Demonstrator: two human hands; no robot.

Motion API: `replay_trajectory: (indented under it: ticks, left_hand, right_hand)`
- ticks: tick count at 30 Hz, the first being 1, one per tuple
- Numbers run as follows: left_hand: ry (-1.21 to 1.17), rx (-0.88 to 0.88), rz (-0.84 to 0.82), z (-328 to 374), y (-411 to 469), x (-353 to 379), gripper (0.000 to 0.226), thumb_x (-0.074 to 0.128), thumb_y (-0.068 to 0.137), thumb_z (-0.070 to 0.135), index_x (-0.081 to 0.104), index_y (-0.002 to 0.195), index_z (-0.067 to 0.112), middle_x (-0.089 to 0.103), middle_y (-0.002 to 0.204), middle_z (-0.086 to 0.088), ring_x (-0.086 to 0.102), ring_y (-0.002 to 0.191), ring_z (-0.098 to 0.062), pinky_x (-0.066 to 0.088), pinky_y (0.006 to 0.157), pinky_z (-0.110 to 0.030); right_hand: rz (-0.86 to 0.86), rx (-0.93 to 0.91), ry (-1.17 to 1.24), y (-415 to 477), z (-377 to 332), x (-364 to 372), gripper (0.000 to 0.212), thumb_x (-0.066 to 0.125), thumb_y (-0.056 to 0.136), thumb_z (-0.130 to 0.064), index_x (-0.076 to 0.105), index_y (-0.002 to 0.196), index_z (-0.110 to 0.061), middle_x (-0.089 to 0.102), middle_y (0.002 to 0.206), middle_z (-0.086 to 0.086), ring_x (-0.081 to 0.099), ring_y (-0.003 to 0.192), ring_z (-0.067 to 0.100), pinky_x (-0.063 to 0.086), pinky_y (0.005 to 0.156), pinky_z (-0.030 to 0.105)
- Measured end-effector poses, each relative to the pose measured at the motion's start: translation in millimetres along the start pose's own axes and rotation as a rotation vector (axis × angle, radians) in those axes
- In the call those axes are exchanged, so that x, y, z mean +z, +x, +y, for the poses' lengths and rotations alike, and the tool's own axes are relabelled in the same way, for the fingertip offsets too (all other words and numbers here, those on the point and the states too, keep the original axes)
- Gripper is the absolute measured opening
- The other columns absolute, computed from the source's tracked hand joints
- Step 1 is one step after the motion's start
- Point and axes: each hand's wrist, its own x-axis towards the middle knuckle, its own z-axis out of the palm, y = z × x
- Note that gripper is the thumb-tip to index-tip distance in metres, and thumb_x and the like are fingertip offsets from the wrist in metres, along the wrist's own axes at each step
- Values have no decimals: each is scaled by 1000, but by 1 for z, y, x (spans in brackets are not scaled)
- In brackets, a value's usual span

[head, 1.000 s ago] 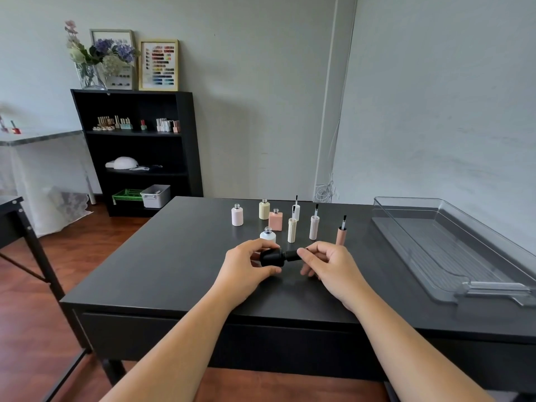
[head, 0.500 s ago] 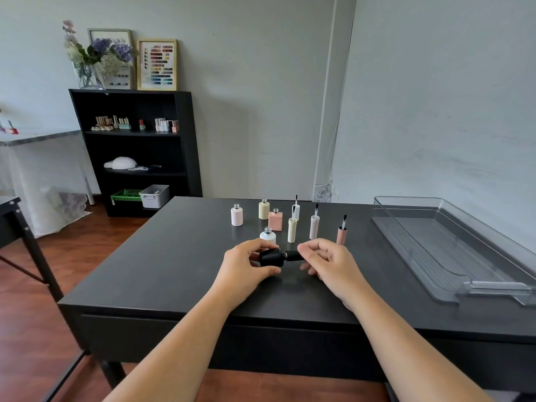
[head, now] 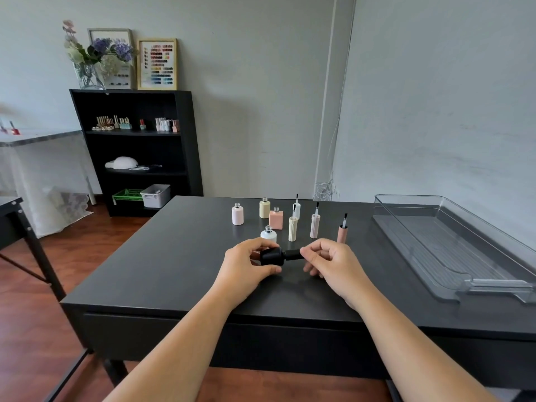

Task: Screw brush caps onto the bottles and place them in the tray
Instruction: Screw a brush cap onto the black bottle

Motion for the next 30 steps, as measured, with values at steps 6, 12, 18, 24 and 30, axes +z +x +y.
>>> replay_trajectory:
  ticks: [6, 12, 18, 24, 30]
  left_hand:
    - [-4, -12, 0, 0, 0, 0, 38, 83, 66, 16, 69, 91, 40, 66, 85, 17, 59, 73, 10, 42, 65, 0]
    - [5, -15, -2, 2, -1, -1, 37, 83, 66, 16, 68, 92, 40, 65, 84, 18, 60, 71, 6, 42, 64, 0]
    - [3, -23, -4, 1, -2, -1, 38, 83, 66, 16, 69, 92, 39, 66, 85, 16, 62, 74, -1, 44, 65, -3]
    - [-1, -36, -9, 3, -3, -1, 38, 83, 66, 16, 68, 90, 41, 66, 85, 15, 62, 70, 0, 43, 61, -1]
    - [19, -17, -19, 3, -3, -1, 38, 84, 65, 16, 68, 89, 42, 64, 83, 19, 61, 74, 0, 42, 63, 0]
  right_hand:
    - [-20, -26, -15, 0, 0, 1, 4, 66, 84, -29, 66, 86, -32, 69, 69, -2, 58, 64, 8, 47, 66, 20]
    - [29, 19, -48, -1, -3, 3, 25, 59, 87, -41, 65, 69, -24, 69, 59, -4, 58, 52, 0, 44, 62, 18]
    - [-1, -13, -71, -2, 0, 2, 10, 63, 87, -27, 64, 77, -25, 69, 62, -4, 57, 60, 5, 50, 74, 30]
    - [12, 18, -21, -1, -2, 3, 5, 63, 84, -34, 64, 83, -29, 71, 67, -4, 58, 62, 5, 45, 68, 21]
    - [36, 41, -37, 0, 1, 2, 22, 60, 88, -35, 64, 71, -22, 67, 55, -5, 57, 53, 2, 49, 69, 27]
